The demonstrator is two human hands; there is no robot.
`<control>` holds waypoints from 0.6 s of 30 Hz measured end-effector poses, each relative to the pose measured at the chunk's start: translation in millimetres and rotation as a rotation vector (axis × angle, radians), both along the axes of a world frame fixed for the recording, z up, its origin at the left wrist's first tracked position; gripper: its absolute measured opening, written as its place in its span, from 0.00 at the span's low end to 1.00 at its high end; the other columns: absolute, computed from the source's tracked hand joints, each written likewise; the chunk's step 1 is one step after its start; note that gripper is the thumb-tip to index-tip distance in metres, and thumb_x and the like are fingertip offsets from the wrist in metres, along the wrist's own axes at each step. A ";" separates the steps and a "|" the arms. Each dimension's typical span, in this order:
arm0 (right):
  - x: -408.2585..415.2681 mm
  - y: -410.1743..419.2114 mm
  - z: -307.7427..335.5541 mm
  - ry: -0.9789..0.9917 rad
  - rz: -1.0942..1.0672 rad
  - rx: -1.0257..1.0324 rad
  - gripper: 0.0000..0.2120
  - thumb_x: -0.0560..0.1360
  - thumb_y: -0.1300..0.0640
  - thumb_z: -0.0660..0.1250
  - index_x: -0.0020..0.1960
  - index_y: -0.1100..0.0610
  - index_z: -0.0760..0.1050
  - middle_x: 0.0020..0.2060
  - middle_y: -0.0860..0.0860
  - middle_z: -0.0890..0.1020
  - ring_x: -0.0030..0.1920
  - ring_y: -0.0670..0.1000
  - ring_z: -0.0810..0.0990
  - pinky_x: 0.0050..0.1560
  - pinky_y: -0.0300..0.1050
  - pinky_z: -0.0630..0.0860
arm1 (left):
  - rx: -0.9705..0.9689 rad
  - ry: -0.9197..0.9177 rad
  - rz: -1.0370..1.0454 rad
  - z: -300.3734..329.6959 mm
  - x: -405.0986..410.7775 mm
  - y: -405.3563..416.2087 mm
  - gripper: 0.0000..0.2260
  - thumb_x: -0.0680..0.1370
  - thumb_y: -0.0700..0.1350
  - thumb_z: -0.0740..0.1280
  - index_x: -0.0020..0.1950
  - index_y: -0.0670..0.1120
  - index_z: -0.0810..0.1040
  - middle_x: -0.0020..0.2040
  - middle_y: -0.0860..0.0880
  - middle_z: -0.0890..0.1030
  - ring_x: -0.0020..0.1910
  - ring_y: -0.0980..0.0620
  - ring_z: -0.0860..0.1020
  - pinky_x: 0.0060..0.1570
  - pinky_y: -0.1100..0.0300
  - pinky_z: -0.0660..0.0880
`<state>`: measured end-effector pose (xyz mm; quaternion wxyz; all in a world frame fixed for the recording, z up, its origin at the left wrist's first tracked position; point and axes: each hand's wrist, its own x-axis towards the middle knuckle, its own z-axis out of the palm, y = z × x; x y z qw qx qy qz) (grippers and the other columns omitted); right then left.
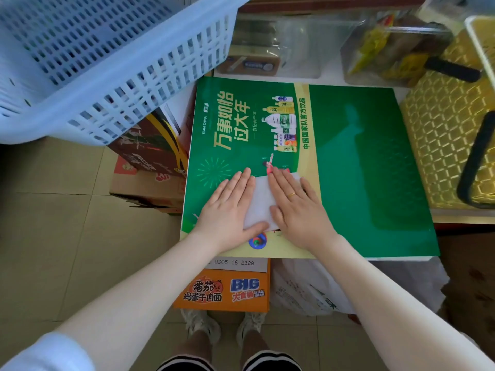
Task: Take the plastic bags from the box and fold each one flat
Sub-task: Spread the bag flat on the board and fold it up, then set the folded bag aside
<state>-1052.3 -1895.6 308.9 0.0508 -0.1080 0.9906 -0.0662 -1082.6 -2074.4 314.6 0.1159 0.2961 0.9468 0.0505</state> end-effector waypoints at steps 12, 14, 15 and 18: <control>-27.4 17.4 47.3 -0.243 -0.070 -0.016 0.28 0.78 0.45 0.57 0.73 0.56 0.57 0.72 0.54 0.62 0.70 0.57 0.61 0.66 0.51 0.64 | 0.009 -0.049 0.027 4.7 -0.7 -1.8 0.41 0.67 0.66 0.25 0.75 0.45 0.37 0.75 0.48 0.36 0.72 0.54 0.33 0.68 0.58 0.31; -35.5 11.7 50.6 -0.257 -0.089 -0.002 0.28 0.76 0.44 0.61 0.70 0.56 0.62 0.66 0.55 0.67 0.65 0.58 0.66 0.61 0.51 0.67 | -0.003 -0.058 0.025 6.6 0.6 -1.9 0.40 0.67 0.66 0.27 0.75 0.45 0.37 0.74 0.49 0.34 0.71 0.55 0.33 0.67 0.58 0.30; -37.9 8.7 51.1 -0.271 -0.101 0.018 0.29 0.74 0.44 0.64 0.69 0.57 0.63 0.64 0.55 0.69 0.64 0.58 0.67 0.60 0.51 0.67 | -0.014 -0.060 0.029 6.7 0.6 -1.8 0.40 0.67 0.65 0.28 0.75 0.45 0.37 0.73 0.50 0.32 0.70 0.55 0.32 0.67 0.58 0.30; -43.1 1.6 51.6 -0.334 -0.162 0.023 0.27 0.71 0.48 0.69 0.63 0.59 0.65 0.56 0.56 0.76 0.59 0.58 0.70 0.51 0.49 0.68 | -0.043 -0.036 0.035 7.8 -0.3 -1.4 0.40 0.68 0.65 0.31 0.75 0.45 0.37 0.72 0.51 0.32 0.73 0.53 0.35 0.66 0.58 0.31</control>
